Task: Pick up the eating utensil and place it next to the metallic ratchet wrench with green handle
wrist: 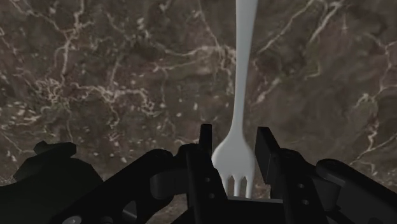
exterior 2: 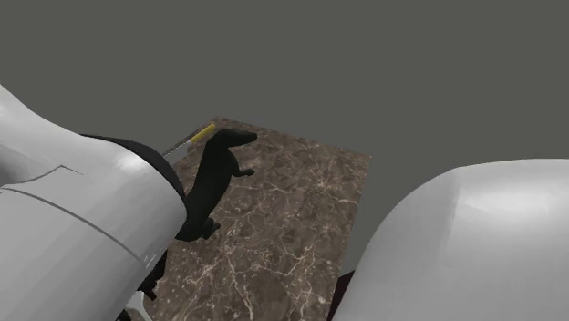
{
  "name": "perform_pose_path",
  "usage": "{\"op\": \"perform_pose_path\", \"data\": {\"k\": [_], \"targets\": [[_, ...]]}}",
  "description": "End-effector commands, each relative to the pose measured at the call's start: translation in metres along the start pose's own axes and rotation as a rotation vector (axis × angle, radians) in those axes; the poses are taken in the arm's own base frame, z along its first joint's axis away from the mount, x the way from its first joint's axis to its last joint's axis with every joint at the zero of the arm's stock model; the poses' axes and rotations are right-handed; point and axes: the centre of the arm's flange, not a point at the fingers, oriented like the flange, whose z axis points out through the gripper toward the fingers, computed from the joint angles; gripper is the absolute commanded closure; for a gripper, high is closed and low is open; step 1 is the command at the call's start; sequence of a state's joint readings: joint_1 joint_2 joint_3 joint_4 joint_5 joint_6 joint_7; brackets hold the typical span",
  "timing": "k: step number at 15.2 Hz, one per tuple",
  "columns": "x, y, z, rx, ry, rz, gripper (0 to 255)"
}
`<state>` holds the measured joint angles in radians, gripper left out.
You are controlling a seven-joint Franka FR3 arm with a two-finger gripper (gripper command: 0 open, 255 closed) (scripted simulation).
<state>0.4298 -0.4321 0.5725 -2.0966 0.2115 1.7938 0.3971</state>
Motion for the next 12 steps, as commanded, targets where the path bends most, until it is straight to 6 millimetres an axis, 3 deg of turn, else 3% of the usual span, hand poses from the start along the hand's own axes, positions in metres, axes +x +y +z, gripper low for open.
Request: {"op": "perform_pose_path", "data": {"k": [1,5,12], "targets": [[-0.002,-0.001,0.012,0.0,0.001,0.0,255],[-0.004,0.0,0.031,0.0,0.001,0.0,255],[-0.004,0.0,0.031,0.0,0.001,0.0,255]]}}
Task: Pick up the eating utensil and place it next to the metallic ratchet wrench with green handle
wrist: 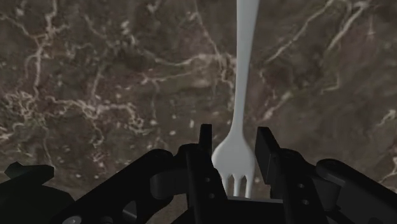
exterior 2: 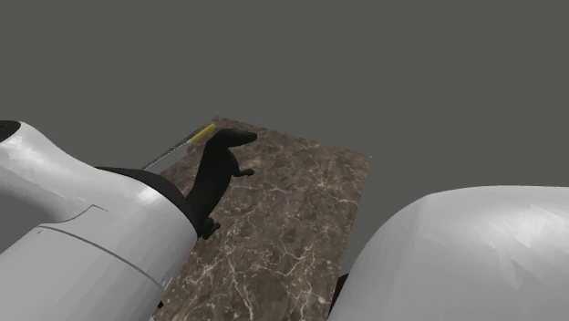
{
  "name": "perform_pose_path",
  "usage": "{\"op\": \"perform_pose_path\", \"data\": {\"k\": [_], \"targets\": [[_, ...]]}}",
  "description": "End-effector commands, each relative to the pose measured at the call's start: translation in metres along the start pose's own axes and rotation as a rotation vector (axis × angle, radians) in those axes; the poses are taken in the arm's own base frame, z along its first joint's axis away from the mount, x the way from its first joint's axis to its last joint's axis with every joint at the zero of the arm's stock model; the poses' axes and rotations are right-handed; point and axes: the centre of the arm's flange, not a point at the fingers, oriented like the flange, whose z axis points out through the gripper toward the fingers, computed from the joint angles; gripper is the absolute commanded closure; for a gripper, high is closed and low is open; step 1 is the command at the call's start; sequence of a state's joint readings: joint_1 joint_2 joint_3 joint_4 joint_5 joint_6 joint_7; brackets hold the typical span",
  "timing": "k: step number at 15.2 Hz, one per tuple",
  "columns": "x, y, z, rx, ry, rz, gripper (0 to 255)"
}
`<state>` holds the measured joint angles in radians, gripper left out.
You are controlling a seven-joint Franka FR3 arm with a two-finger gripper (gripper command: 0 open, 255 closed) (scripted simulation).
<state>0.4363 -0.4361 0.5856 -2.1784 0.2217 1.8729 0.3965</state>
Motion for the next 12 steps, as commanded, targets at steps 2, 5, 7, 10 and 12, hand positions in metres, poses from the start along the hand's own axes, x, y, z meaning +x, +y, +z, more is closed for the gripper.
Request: {"op": "perform_pose_path", "data": {"k": [2,5,7,10,12], "targets": [[0.0,0.0,0.0,0.0,0.0,0.0,0],[0.0,0.0,0.0,0.0,0.0,0.0,0],[0.0,0.0,-0.013,0.0,0.0,0.0,0],[0.0,0.0,-0.05,0.0,0.0,0.0,0],[0.0,0.0,-0.05,0.0,0.0,0.0,0]]}}
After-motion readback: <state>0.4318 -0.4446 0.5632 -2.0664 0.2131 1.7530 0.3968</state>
